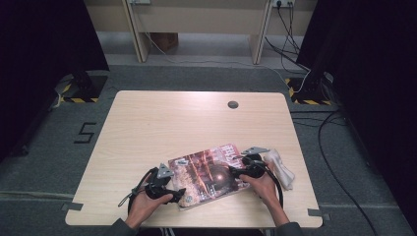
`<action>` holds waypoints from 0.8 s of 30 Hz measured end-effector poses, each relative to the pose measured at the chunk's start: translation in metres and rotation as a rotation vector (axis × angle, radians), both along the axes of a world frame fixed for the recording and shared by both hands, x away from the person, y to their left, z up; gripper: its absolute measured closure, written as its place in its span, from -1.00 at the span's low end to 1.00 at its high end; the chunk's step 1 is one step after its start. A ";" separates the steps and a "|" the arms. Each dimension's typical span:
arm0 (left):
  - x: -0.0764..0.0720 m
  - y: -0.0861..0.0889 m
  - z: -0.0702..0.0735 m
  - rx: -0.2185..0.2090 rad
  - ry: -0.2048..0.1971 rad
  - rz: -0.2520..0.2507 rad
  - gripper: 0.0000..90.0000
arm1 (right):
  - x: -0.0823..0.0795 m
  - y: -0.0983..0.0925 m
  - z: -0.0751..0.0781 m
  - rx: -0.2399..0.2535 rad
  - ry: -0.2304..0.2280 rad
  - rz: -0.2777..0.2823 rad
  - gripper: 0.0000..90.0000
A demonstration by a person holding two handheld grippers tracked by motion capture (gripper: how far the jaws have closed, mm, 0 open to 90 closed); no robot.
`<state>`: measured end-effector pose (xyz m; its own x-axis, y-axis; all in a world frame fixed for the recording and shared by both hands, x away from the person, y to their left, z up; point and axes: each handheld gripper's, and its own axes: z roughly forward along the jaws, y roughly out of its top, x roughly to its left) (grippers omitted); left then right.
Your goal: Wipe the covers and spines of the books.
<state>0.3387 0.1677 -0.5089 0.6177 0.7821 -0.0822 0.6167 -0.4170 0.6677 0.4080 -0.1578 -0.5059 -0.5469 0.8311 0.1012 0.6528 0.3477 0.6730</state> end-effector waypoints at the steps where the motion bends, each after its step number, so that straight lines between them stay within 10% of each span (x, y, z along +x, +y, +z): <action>1: 0.001 0.001 -0.001 -0.012 0.008 0.005 -0.70 | 0.000 0.000 0.001 -0.007 0.009 -0.002 -0.34; 7: 0.004 0.006 0.001 0.034 -0.025 0.017 -0.71 | -0.015 -0.001 0.003 -0.025 0.011 -0.005 -0.31; 13: 0.019 0.017 -0.001 0.036 0.008 0.073 -0.93 | -0.046 0.006 0.009 -0.159 -0.060 0.067 -0.33; 20: 0.033 0.026 0.000 0.071 -0.028 0.128 -0.96 | -0.069 0.003 0.007 -0.091 0.009 0.076 -0.34; 24: 0.036 0.025 0.002 0.083 -0.046 0.130 -0.95 | -0.072 0.003 0.013 -0.122 -0.061 0.093 -0.20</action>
